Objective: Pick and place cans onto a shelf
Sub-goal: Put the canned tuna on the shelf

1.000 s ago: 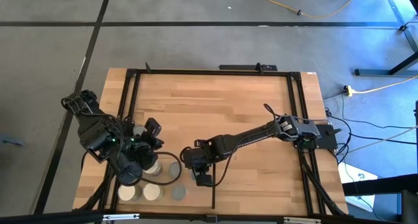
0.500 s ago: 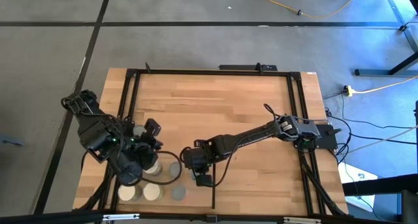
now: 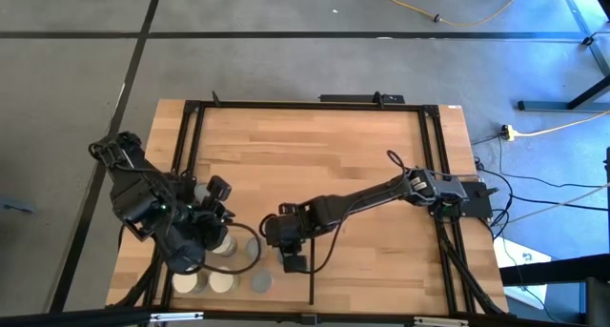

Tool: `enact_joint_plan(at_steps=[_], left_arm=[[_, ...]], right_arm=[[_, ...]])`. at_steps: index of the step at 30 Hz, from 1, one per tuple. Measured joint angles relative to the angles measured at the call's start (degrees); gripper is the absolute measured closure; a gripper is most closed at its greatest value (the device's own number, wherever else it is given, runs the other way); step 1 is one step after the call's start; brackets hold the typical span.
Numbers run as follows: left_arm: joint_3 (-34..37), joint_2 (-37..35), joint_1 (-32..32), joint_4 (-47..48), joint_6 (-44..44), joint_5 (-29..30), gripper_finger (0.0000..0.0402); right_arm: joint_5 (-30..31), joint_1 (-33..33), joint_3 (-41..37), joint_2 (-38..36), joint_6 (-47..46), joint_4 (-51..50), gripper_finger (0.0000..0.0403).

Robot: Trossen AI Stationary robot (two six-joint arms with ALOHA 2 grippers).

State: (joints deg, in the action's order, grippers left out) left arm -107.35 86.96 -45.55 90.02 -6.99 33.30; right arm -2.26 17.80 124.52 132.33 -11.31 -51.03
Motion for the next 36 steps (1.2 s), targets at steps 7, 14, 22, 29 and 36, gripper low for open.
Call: enact_joint_plan(at_steps=[7, 14, 22, 29, 36], left_arm=[[0.00, 0.00, -1.28, 0.00, -4.67, 0.17, 0.0347], [0.00, 0.00, -2.30, 0.01, -15.32, 0.32, 0.0347], [3.94, -0.06, -1.70, -1.48, -24.10, 1.68, 0.0359], [11.51, -0.02, 3.01, -21.24, -15.09, -1.01, 0.0379], [19.85, 0.00, 9.89, -37.57, -23.64, -8.19, 0.0399]], right_arm=[[4.01, -0.70, 10.30, -0.12, 3.14, -5.43, 0.0386], [8.89, -1.25, 10.44, -4.97, 3.08, -8.60, 0.0399], [17.65, -1.24, 10.48, -13.69, 3.28, -13.47, 0.0400], [24.05, -1.24, 10.46, -22.10, 2.53, -18.26, 0.0399], [26.96, -1.24, 10.55, -27.70, 0.03, -21.46, 0.0398]])
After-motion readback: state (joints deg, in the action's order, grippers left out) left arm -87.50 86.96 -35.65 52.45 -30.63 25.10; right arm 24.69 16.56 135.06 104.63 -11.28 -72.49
